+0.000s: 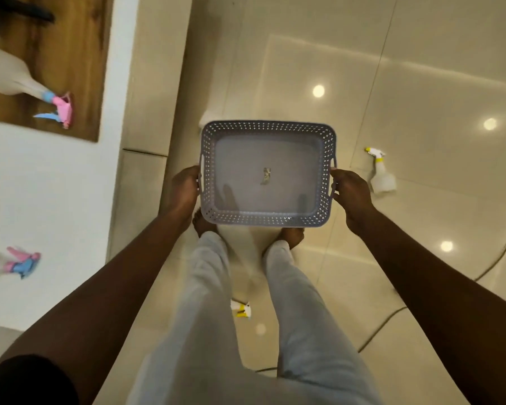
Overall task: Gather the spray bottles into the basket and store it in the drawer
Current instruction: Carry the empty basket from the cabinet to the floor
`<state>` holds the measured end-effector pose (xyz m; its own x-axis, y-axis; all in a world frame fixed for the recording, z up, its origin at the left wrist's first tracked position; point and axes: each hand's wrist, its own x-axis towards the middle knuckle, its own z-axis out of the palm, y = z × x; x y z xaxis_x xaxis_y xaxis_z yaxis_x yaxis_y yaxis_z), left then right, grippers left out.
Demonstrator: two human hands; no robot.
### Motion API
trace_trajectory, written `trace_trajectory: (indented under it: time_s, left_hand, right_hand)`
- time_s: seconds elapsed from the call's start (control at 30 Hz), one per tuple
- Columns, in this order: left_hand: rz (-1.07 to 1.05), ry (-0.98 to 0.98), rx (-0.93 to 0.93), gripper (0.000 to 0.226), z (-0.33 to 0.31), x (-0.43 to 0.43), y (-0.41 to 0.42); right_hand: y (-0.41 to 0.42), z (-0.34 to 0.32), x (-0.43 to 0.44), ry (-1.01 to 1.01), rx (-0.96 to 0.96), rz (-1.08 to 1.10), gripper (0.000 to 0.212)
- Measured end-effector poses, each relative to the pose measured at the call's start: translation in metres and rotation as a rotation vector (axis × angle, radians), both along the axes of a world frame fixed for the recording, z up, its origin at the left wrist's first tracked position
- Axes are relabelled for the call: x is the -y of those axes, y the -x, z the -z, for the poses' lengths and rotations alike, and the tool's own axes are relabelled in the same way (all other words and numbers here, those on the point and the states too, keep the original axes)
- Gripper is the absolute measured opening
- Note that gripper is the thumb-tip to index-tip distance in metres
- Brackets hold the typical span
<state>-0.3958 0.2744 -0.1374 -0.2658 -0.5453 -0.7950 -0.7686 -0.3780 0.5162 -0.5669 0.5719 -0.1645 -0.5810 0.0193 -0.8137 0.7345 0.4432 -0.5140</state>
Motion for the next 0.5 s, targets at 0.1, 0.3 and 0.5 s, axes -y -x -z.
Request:
trace_trajectory:
  time_s: [0.1,0.3,0.5]
  left_hand:
    - [0.037,-0.012,0.016,0.04,0.052,-0.013,0.019]
    - [0.149,-0.043,0.069,0.032,0.155,-0.034,0.057]
    - [0.157,-0.05,0.143,0.035,0.255,-0.048,0.074]
  right_hand:
    - [0.01,0.043,-0.021,-0.021,-0.001,0.031,0.013]
    - [0.024,0.137,-0.049,-0.062,0.053,0.108,0.019]
    - [0.03,0.228,-0.068,-0.087,0.108,0.156,0.017]
